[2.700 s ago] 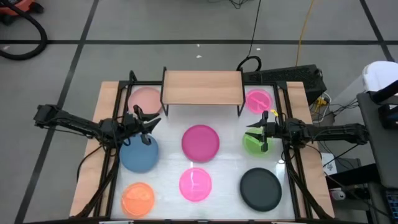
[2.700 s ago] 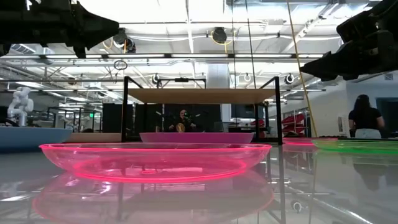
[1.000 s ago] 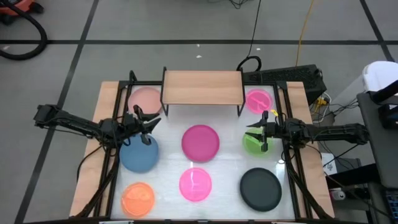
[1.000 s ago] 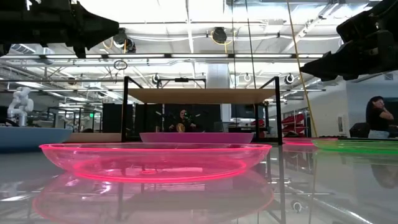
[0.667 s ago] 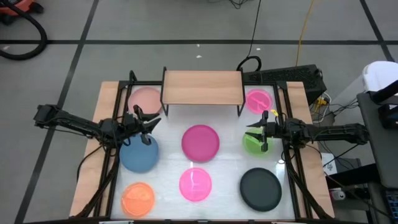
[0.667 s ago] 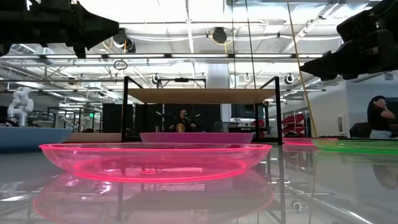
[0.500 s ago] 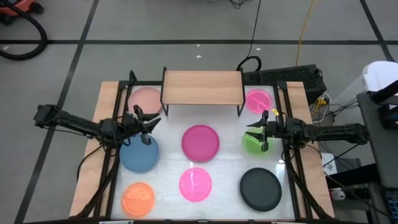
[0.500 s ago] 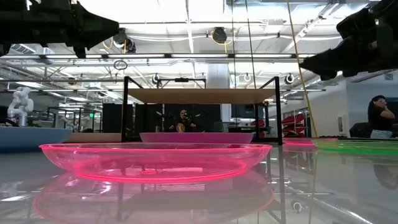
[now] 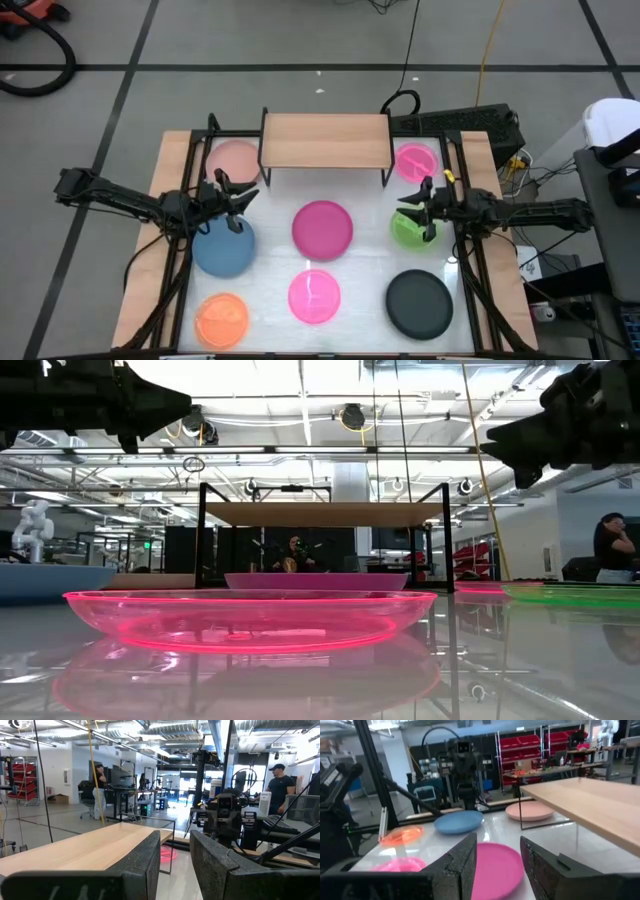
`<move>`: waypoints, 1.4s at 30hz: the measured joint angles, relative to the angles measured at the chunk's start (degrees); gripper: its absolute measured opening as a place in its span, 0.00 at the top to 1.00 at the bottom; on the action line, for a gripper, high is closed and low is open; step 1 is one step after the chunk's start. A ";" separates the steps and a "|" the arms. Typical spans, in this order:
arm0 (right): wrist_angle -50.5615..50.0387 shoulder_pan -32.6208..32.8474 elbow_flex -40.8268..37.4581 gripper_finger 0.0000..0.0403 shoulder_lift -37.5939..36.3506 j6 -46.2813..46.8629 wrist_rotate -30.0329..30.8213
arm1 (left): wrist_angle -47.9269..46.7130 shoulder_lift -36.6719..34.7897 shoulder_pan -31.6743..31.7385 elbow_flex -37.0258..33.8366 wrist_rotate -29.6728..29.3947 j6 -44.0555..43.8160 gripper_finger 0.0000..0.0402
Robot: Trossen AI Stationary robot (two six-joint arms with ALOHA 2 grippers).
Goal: Place and stack plates onto a shelf
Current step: Put the top right pink plate on the shelf
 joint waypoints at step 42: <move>-29.00 1.31 42.59 0.67 36.06 -11.89 14.16 | -0.02 -0.02 0.00 0.00 0.00 -0.02 0.72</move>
